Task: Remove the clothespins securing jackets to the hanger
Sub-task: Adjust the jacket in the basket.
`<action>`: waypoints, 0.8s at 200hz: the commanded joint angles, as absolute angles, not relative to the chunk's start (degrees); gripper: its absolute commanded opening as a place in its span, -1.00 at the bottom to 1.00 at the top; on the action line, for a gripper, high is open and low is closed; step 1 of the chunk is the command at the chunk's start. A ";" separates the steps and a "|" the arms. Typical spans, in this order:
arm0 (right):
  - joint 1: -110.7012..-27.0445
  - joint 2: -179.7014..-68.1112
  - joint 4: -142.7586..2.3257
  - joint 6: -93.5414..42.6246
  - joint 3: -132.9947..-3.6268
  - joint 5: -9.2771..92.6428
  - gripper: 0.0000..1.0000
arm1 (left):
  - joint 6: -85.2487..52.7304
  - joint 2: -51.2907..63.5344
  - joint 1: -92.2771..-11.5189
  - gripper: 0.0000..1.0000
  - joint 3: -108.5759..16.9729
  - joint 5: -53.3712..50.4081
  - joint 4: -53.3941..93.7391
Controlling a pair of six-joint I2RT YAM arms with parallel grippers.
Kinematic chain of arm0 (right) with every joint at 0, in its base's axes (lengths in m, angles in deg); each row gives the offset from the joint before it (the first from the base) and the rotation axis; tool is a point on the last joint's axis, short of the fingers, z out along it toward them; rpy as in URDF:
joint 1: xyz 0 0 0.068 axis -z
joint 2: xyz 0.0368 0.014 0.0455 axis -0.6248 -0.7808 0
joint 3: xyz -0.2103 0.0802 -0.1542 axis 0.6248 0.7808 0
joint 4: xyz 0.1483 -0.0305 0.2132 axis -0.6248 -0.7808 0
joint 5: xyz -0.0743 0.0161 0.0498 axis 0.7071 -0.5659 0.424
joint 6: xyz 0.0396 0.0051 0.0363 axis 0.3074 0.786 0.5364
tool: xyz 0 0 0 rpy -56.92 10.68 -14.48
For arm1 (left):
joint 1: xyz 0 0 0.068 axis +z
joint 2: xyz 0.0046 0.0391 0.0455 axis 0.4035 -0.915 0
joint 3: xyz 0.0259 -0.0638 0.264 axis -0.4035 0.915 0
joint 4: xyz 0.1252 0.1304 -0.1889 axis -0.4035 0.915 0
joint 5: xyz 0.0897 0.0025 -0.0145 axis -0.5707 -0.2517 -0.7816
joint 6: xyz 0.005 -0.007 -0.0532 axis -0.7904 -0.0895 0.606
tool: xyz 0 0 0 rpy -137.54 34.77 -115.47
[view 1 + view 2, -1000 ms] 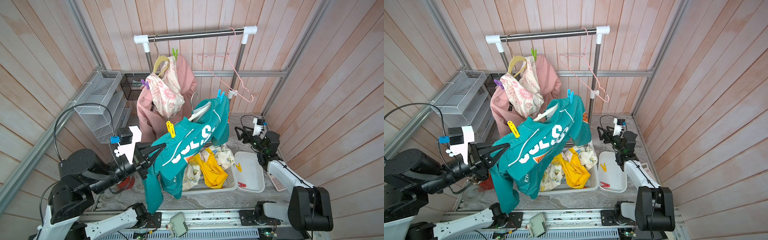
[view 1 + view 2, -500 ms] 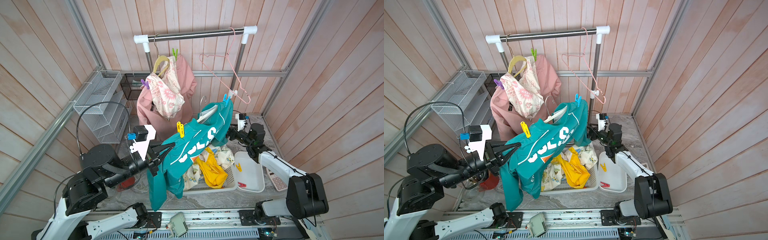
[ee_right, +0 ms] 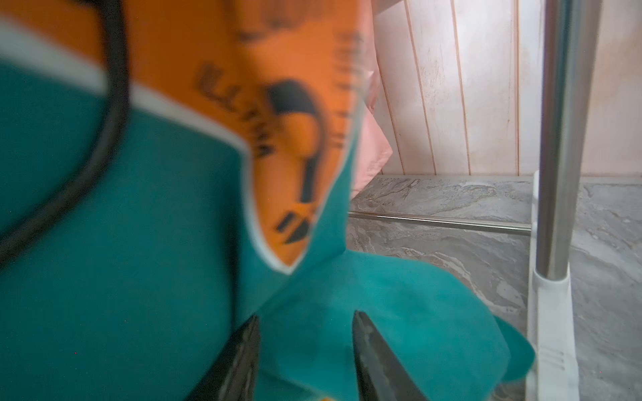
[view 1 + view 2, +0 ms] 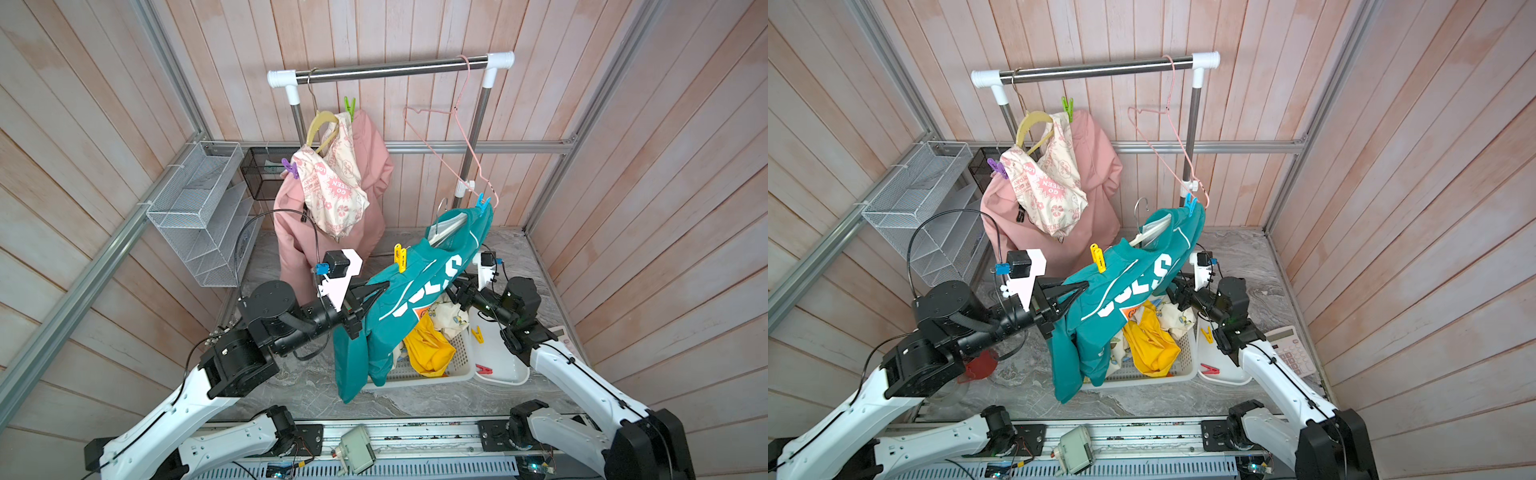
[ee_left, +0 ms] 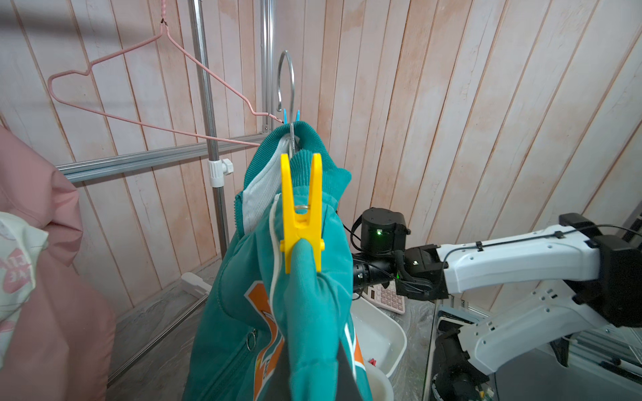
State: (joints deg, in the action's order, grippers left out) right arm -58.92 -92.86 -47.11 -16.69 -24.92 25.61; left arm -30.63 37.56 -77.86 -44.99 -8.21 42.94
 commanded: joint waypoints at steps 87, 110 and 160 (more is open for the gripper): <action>-60.29 -79.42 -61.93 -12.89 -12.45 34.75 -0.18 | -36.81 31.56 -71.72 -1.00 -35.31 -2.52 23.95; -60.24 -75.74 -67.53 -16.33 -14.18 41.53 -0.02 | -37.48 34.04 -71.61 -1.00 -33.32 -2.12 24.97; -50.30 -73.52 -65.94 -22.60 -13.88 40.86 0.45 | -36.74 38.38 -71.40 -1.00 -31.98 -3.28 29.11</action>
